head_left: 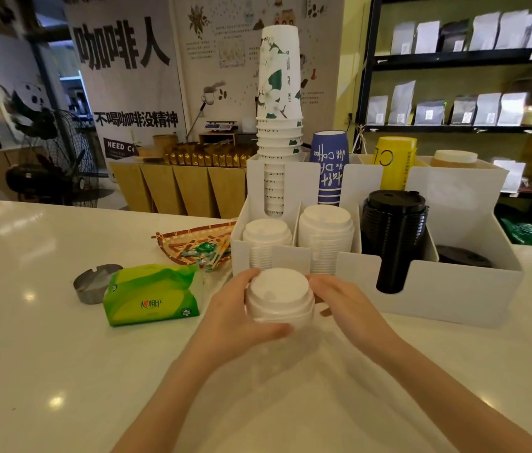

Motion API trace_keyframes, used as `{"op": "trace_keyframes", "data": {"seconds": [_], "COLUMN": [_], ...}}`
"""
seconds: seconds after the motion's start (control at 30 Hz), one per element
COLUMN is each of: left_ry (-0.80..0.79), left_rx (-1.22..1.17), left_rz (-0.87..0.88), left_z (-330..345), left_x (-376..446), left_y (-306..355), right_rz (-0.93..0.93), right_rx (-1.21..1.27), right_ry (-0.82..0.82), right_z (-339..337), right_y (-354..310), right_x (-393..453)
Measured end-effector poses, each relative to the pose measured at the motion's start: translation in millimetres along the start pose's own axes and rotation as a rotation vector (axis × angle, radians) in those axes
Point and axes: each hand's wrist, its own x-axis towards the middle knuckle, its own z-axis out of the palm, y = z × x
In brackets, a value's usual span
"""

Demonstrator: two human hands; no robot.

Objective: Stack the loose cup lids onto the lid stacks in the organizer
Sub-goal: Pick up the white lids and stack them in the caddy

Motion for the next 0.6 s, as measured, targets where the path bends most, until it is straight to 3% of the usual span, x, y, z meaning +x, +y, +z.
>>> {"op": "trace_keyframes", "data": {"seconds": [0.27,0.6], "left_ry": [0.176,0.302], "left_rx": [0.021,0.010], "left_rz": [0.072,0.023], "left_z": [-33,-34], "left_x": [52,121], "left_y": [29,20], "right_rz": [-0.223,-0.407], "right_rx": [-0.128,-0.466], "right_ry": [0.061,-0.056], "right_z": [-18,-30], "right_y": [-49,-76], "right_x": [57,135]}}
